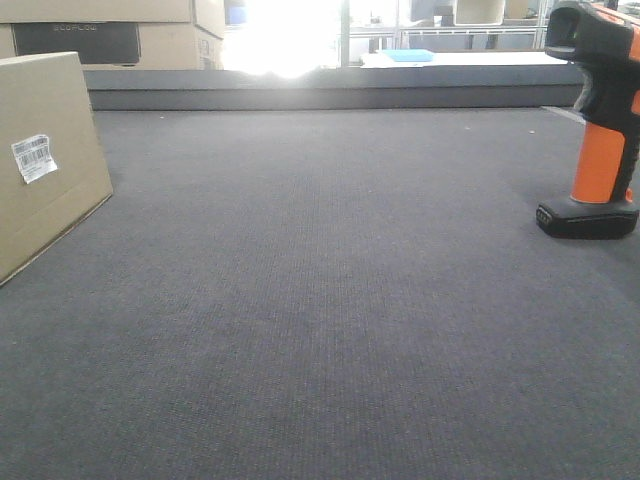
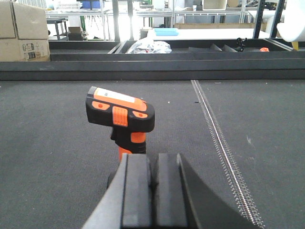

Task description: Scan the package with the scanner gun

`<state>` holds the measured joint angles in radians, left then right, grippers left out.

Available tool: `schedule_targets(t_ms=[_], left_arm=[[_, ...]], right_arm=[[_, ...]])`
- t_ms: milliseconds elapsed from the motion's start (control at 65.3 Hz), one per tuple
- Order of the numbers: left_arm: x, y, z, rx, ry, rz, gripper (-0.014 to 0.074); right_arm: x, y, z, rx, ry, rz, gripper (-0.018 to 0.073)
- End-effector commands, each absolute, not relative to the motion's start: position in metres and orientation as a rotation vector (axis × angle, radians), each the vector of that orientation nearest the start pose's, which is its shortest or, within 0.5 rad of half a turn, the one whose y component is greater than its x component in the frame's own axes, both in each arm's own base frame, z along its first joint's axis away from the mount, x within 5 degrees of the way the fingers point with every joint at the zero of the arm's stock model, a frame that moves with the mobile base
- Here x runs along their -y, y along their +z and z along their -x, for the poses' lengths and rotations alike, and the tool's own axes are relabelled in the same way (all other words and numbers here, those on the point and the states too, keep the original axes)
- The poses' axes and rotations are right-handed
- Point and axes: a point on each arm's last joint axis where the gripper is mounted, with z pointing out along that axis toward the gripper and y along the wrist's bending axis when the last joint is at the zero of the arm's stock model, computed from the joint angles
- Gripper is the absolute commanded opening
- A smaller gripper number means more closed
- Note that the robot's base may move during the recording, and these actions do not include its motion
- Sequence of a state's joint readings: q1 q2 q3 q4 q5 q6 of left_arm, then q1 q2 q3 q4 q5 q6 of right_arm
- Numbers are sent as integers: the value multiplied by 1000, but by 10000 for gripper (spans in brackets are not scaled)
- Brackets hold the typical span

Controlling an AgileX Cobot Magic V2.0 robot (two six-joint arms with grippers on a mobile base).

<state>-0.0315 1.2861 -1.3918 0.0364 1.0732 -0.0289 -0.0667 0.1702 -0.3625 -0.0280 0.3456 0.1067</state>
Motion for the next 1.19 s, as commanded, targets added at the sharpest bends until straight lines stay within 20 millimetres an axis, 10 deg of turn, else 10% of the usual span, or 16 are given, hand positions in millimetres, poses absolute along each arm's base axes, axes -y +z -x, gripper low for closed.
schedule_targets(t_ms=[0, 413, 1178], left_arm=[[6, 411, -247, -2427, 10, -3, -71], [5, 354, -190, -2208, -31, 39, -111], [1, 330, -67, -1609, -62, 27, -111]], right_arm=[[5, 297, -52, -1609, -13, -121, -152], [5, 296, -52, -1610, -13, -121, -153], [1, 296, -46, -1590, 15, -52, -154]])
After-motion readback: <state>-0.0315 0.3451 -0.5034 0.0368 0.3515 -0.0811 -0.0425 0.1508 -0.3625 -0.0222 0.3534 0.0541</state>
